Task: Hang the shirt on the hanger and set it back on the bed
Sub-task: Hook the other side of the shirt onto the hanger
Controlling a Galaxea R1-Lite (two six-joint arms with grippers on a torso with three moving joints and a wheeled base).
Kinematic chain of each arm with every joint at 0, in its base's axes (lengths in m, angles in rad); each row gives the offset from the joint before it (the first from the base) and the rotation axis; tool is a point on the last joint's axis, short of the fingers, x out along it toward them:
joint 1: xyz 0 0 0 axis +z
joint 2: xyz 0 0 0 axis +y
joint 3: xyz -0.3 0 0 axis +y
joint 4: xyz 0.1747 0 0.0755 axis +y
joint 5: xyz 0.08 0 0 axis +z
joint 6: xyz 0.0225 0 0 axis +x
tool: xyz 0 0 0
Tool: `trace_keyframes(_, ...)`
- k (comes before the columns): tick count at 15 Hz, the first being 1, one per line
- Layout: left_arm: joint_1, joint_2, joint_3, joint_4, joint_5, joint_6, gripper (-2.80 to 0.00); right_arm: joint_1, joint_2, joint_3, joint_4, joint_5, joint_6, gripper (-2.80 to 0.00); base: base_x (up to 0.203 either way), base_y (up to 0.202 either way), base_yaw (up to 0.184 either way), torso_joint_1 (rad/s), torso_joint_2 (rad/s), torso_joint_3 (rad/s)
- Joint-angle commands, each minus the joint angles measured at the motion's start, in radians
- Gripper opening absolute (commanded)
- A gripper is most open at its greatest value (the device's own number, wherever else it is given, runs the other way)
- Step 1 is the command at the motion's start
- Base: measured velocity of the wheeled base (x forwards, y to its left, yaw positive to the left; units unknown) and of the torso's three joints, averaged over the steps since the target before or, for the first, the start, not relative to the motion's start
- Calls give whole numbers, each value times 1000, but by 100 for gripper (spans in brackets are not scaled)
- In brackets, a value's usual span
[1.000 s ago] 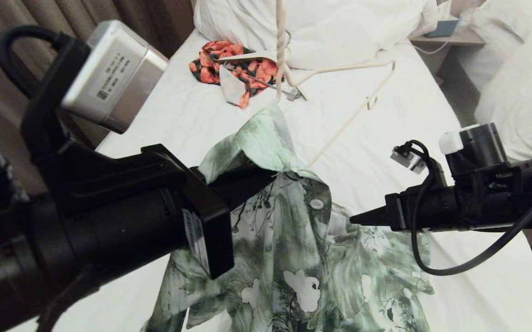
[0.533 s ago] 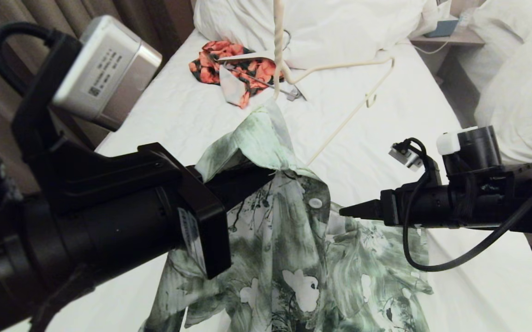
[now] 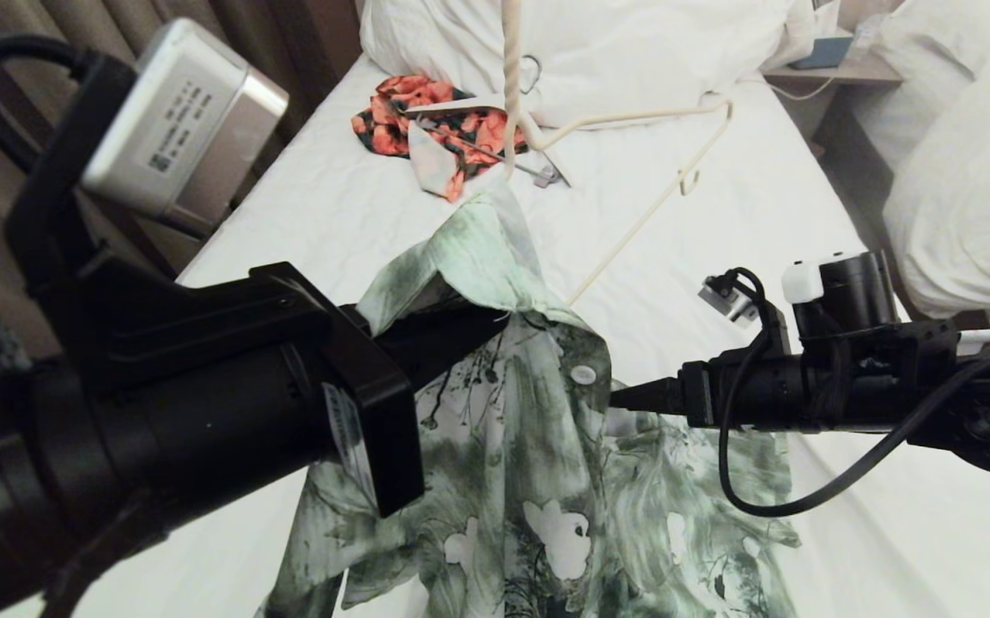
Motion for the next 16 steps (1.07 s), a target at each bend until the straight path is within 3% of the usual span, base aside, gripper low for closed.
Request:
trace_keyframes(1, 0, 2, 0, -2, 1, 0, -280, 18, -10, -1, -2, 3, 2, 0, 0, 0, 0, 0, 0, 0)
trace_keyframes(16, 2, 0, 0, -3, 3, 0, -280, 40, 58, 2, -76, 0, -29, 0, 0, 0, 0, 0, 0, 0)
